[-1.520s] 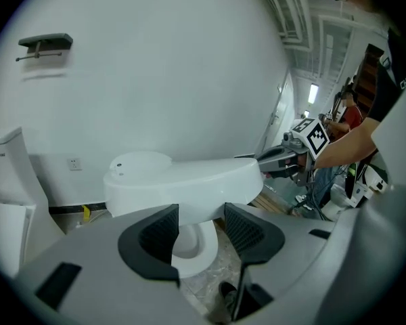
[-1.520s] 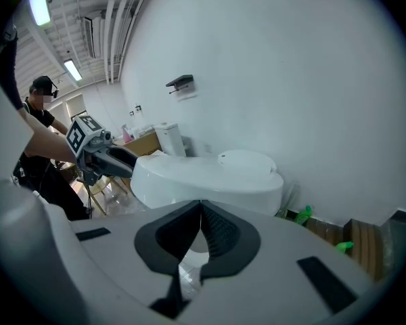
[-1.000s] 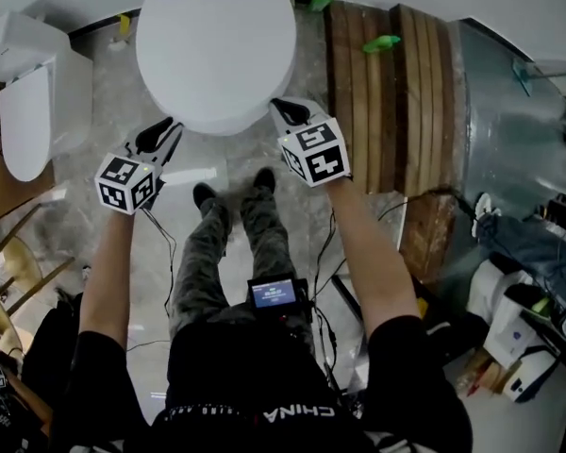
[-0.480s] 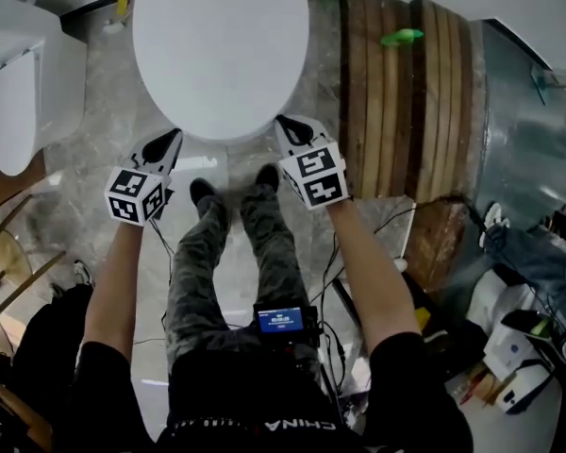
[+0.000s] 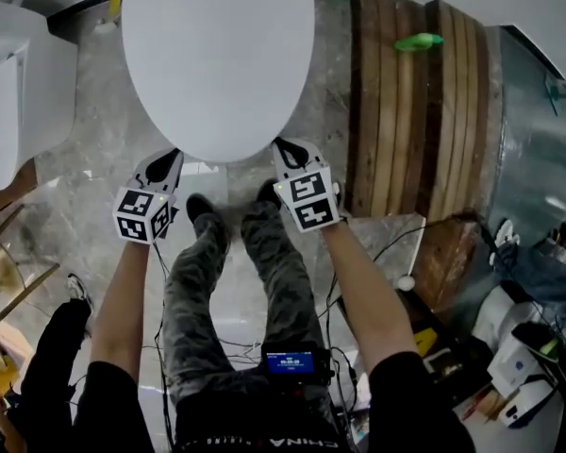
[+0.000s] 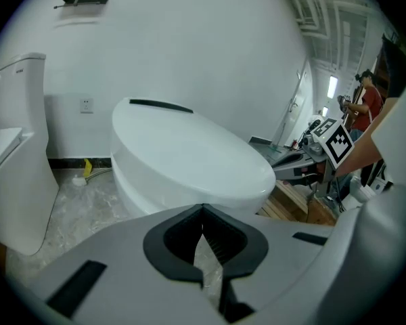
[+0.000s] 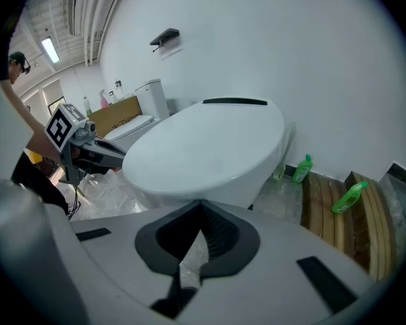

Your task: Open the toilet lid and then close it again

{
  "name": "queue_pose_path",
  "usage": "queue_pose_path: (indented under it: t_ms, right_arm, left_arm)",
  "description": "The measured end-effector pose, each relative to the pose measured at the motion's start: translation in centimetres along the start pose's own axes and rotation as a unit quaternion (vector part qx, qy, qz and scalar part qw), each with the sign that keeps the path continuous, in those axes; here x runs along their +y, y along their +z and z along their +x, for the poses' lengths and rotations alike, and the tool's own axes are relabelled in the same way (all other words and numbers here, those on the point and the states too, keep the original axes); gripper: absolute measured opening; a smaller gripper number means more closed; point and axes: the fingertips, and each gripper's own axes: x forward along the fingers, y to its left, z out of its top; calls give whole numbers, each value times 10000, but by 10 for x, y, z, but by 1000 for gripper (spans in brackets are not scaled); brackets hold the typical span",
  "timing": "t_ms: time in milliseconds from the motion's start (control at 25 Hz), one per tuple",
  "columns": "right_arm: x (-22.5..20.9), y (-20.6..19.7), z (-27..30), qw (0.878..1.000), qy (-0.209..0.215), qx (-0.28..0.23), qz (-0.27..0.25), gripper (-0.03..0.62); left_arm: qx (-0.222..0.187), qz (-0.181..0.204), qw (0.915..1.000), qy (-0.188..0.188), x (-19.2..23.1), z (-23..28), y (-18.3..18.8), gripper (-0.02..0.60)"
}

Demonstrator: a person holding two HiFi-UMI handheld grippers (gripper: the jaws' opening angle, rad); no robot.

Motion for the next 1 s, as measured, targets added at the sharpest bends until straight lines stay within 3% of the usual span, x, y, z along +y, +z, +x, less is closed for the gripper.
queue_pose_path:
  t_ms: [360,680,880,1000]
  right_arm:
    - [-9,-32,48,9998,52,177,4,12]
    - [-12,-40,62,9994,92,280,187,12]
    - [-8,-23,43,9987,179,356,326,14]
    - [-8,3,19,9989,218,274,325,14]
  left_arm:
    - [321,-3,9994,121,22,38,-34,8]
    - [180,-140,9996,154,27,43,-37,8]
    - [377,-267,9984,323,16,23,-31,8]
    - [354,-234,9988,263,1,-2,-9,8]
